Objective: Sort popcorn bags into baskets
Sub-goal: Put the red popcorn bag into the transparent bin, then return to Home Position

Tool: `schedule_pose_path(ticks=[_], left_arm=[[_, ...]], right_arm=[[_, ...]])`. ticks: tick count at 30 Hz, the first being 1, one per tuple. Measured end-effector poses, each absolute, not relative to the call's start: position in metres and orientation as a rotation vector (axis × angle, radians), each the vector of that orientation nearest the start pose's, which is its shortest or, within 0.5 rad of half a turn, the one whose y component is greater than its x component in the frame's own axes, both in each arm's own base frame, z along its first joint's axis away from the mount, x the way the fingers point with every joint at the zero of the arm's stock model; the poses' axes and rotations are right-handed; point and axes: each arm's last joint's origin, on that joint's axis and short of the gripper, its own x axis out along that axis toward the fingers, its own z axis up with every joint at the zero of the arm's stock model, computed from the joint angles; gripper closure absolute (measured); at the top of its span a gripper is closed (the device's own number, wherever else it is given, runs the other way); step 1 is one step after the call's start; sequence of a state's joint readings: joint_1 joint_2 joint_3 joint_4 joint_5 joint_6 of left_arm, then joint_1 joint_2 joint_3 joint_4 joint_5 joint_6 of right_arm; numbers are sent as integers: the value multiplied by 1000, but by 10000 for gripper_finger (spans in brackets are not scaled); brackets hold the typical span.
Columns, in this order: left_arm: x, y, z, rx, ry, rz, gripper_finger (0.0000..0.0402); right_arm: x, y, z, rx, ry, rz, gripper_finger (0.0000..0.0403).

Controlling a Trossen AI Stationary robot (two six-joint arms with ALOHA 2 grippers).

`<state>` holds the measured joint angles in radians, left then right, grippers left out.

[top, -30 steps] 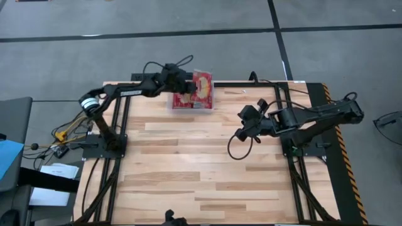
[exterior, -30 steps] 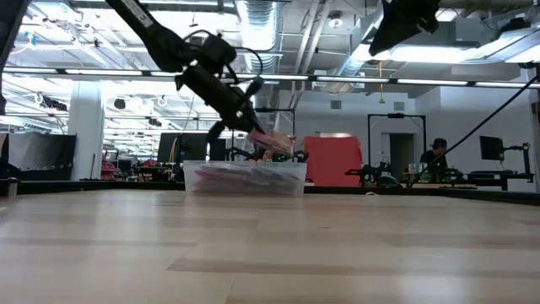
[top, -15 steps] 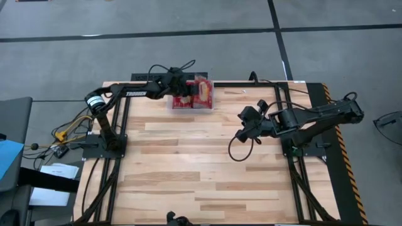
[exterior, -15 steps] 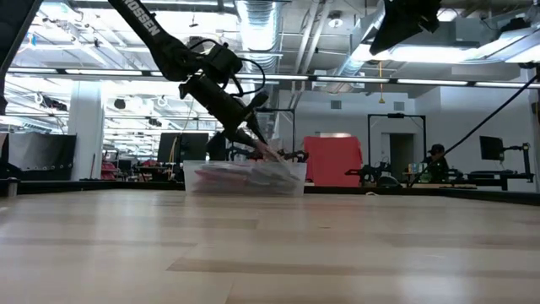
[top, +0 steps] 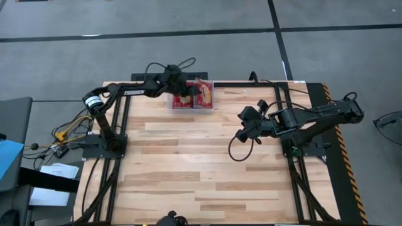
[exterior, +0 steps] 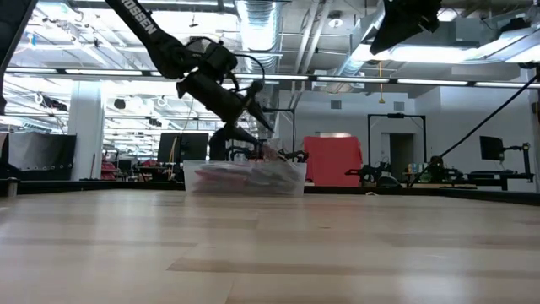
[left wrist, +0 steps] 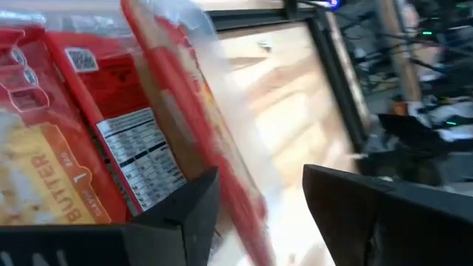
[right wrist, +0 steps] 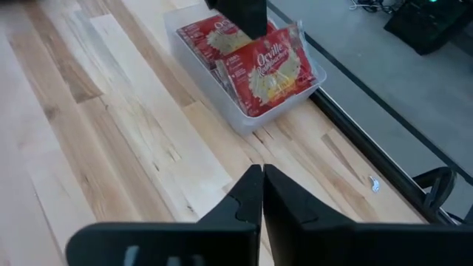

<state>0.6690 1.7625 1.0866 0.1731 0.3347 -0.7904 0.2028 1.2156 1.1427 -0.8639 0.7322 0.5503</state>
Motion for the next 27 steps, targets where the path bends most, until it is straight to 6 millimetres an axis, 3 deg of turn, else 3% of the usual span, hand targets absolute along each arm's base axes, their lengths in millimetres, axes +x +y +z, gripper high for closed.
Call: schedule_pose_path(ticks=[9, 13, 17, 21, 25, 27], left_arm=[[287, 237, 236, -1130, 258, 311, 217], [278, 229, 272, -1078, 195, 46, 217], [258, 202, 333, -869, 105, -288, 216], [220, 165, 393, -645, -12, -409, 216], [179, 130, 428, -478, -82, -436, 216], [158, 112, 440, -413, -97, -460, 216]], right_arm=[[230, 27, 322, 83, 666, -694, 379], [231, 30, 323, 60, 659, -668, 372], [229, 30, 322, -39, 708, -637, 366], [228, 28, 320, 13, 735, -622, 366], [230, 30, 321, 50, 723, -594, 370], [234, 34, 323, 76, 718, -500, 372]])
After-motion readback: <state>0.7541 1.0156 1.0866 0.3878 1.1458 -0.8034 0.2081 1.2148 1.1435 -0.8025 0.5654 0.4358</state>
